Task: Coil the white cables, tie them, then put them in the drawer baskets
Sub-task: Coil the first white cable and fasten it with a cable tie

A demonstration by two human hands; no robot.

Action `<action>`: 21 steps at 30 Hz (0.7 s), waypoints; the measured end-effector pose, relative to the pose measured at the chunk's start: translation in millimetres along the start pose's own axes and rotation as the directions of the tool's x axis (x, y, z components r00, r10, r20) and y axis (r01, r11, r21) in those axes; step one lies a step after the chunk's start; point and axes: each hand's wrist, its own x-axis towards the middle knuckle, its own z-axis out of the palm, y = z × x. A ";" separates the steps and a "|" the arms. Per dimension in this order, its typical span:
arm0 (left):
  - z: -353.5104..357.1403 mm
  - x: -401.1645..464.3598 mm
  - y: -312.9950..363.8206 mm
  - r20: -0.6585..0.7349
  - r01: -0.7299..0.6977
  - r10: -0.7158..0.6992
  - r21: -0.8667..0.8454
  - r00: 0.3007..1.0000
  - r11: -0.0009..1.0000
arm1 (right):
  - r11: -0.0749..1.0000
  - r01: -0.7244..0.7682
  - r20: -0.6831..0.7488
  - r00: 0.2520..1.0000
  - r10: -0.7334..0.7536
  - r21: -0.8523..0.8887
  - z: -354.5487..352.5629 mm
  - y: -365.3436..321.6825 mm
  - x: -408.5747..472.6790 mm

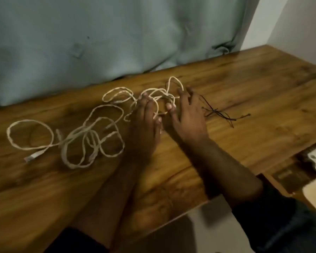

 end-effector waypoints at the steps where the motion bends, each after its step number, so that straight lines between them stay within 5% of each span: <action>1: 3.1 -0.6 -3.2 -0.018 0.010 -0.010 -0.010 1.000 1.000 | 1.000 -0.005 -0.015 1.000 0.005 0.007 11.7 2.3 5.3; 7: 9.2 3.7 -14.4 0.045 -0.006 0.001 0.115 0.999 0.993 | 0.998 0.057 -0.153 0.987 -0.052 0.027 45.6 14.7 23.3; 13: -7.4 -0.6 -9.1 0.156 -0.110 0.066 0.294 0.986 0.950 | 0.995 0.083 0.010 0.997 -0.082 -0.050 35.9 16.6 -1.1; 21: -33.8 -34.0 8.0 0.100 -0.130 0.105 0.292 0.989 0.948 | 0.987 0.115 0.065 0.992 -0.108 -0.115 13.3 -3.7 -65.5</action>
